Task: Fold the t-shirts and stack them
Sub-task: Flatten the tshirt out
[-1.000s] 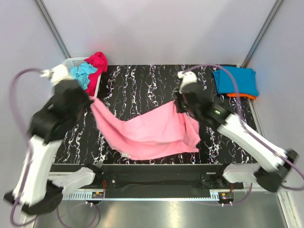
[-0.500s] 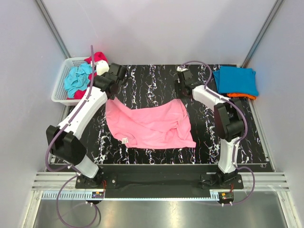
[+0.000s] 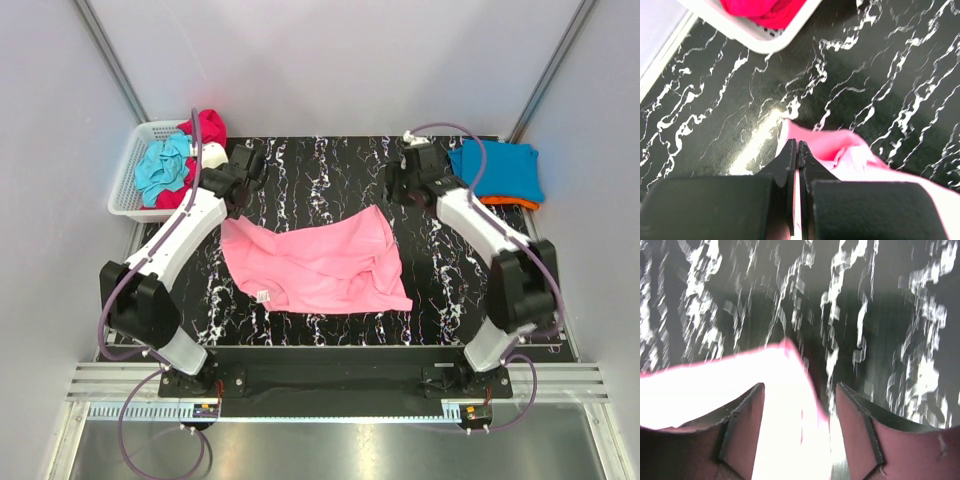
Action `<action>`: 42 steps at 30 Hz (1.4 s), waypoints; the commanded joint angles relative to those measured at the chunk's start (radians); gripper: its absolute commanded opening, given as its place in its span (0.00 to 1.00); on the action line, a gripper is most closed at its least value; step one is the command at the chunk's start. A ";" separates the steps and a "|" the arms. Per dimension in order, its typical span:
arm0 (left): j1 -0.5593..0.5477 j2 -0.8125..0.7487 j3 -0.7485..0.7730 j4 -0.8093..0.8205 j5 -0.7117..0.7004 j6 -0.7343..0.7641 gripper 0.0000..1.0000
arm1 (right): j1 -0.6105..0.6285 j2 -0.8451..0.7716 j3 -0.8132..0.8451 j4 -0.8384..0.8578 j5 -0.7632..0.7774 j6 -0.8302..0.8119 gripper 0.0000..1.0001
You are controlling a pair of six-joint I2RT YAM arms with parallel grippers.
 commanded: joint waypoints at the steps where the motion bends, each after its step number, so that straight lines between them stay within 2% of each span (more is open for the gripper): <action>1: 0.003 -0.057 -0.030 0.041 0.042 -0.003 0.00 | 0.007 -0.216 -0.150 -0.047 -0.080 0.109 0.65; 2: 0.003 -0.064 -0.039 0.045 0.048 -0.003 0.00 | 0.008 -0.251 -0.185 -0.050 -0.147 0.126 0.64; 5: 0.003 -0.084 -0.070 0.051 0.069 0.000 0.00 | 0.019 -0.366 -0.309 -0.066 -0.221 0.160 0.63; 12: 0.003 -0.106 -0.099 0.054 0.102 0.004 0.00 | 0.064 -0.394 -0.442 -0.037 -0.445 0.184 0.54; 16: 0.003 -0.101 -0.099 0.056 0.122 0.007 0.00 | 0.091 -0.373 -0.495 0.014 -0.422 0.192 0.54; 19: 0.003 -0.095 -0.096 0.055 0.134 0.012 0.00 | 0.091 -0.344 -0.512 0.055 -0.413 0.183 0.59; 28: 0.003 -0.104 -0.082 0.055 0.134 0.032 0.00 | 0.093 -0.195 -0.424 0.074 -0.335 0.132 0.59; 30: 0.003 -0.106 -0.078 0.053 0.134 0.036 0.00 | 0.091 -0.160 -0.408 0.074 -0.314 0.125 0.52; 32: 0.005 -0.107 -0.071 0.054 0.137 0.044 0.00 | 0.091 -0.137 -0.377 0.072 -0.284 0.121 0.20; 34: 0.005 -0.107 -0.068 0.053 0.136 0.050 0.00 | 0.093 -0.135 -0.356 0.066 -0.248 0.124 0.01; 42: 0.005 -0.146 -0.061 0.047 0.125 0.076 0.00 | 0.093 -0.293 -0.192 -0.092 -0.206 0.109 0.00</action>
